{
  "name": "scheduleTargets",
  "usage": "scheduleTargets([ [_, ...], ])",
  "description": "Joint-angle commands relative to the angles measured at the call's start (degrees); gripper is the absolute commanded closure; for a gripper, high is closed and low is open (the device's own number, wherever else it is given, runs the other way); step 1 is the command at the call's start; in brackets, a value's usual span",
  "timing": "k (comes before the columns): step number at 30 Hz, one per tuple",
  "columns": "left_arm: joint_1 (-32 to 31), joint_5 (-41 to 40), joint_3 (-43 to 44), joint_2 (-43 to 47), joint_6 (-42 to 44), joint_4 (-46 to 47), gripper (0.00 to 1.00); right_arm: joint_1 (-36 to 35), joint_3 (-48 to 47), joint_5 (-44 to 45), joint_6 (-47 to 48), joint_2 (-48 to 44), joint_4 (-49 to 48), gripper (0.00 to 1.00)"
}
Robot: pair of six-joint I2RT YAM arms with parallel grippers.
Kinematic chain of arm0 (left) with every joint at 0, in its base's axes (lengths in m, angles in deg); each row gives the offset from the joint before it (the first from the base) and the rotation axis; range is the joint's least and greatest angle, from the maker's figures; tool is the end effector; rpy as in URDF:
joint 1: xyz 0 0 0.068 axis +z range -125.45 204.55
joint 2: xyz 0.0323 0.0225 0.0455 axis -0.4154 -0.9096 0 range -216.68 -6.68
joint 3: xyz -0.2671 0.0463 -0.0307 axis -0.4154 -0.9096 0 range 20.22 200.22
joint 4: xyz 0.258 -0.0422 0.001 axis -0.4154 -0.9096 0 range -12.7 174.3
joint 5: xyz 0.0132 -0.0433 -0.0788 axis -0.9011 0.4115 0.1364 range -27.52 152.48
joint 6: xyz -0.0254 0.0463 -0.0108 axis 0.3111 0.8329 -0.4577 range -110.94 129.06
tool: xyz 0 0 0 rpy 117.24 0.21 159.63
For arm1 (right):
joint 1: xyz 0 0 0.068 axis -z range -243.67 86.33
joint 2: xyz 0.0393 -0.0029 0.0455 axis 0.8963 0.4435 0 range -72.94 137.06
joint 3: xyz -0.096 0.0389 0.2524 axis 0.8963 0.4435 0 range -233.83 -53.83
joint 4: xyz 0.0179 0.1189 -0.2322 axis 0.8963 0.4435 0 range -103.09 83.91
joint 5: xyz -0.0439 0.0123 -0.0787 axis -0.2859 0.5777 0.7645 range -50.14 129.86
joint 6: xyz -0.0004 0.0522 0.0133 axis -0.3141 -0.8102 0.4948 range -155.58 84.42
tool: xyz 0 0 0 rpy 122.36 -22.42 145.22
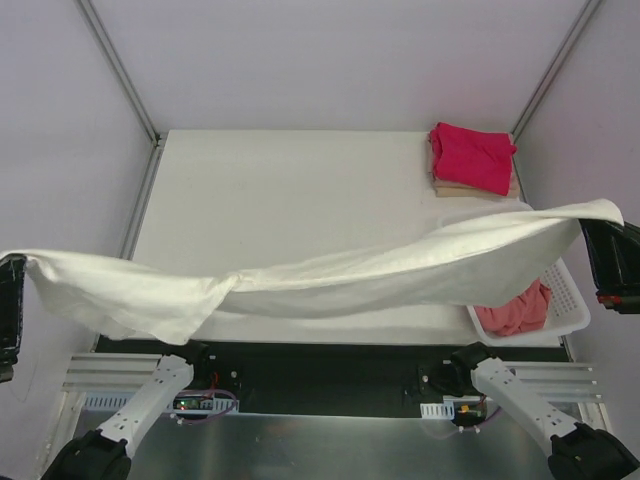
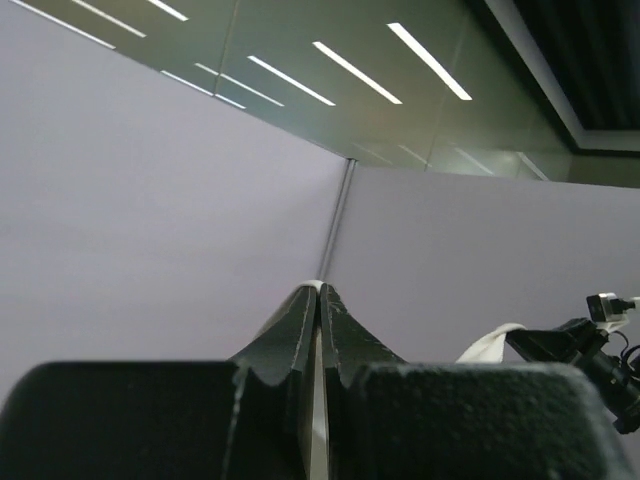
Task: Fold and stack the t-shirts
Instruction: Flatten the tshirt out
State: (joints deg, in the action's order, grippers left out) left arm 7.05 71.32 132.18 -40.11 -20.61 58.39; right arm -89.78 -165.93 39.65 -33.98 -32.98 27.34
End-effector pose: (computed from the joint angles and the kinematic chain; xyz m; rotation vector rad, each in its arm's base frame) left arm -0.1391 0.0380 0.5977 0.0814 0.6841 -0.8419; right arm -0.0639 -0.0311 0.5924 -0.2486 0.9941 0.3918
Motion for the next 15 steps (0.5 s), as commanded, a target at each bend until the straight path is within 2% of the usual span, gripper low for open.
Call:
scheduleTargets([
  [1,0.7,3.7,5.7,-9.9,3.0,2.2,1.00,0.2,-0.8,-1.5,1.0,2.7,1.9,0.99],
  [4,0.7,-1.4,7.1,-14.6,5.7,2.2,1.00,0.1,0.1,5.0,2.5,5.9,1.7,0.99],
  [5,0.7,-5.5,6.8,-15.9,6.4,2.3,1.00,0.2,1.1,7.4,3.2,7.0,1.5,0.99],
  [7,0.6,-8.6,4.9,-20.2,9.2,2.2,1.00,0.1,2.7,11.9,4.1,10.8,0.6,0.99],
  [11,0.7,-22.6,0.1,-30.4,14.2,3.8,1.00,0.4,8.4,20.9,6.0,21.0,-3.8,0.99],
  [12,0.7,-29.2,-1.8,-32.9,16.6,4.5,1.00,0.8,11.3,22.0,7.0,23.2,-6.7,0.99],
  [15,2.9,-31.8,-3.8,-44.1,19.3,7.2,1.00,5.1,15.1,19.2,7.0,34.2,-12.8,0.99],
])
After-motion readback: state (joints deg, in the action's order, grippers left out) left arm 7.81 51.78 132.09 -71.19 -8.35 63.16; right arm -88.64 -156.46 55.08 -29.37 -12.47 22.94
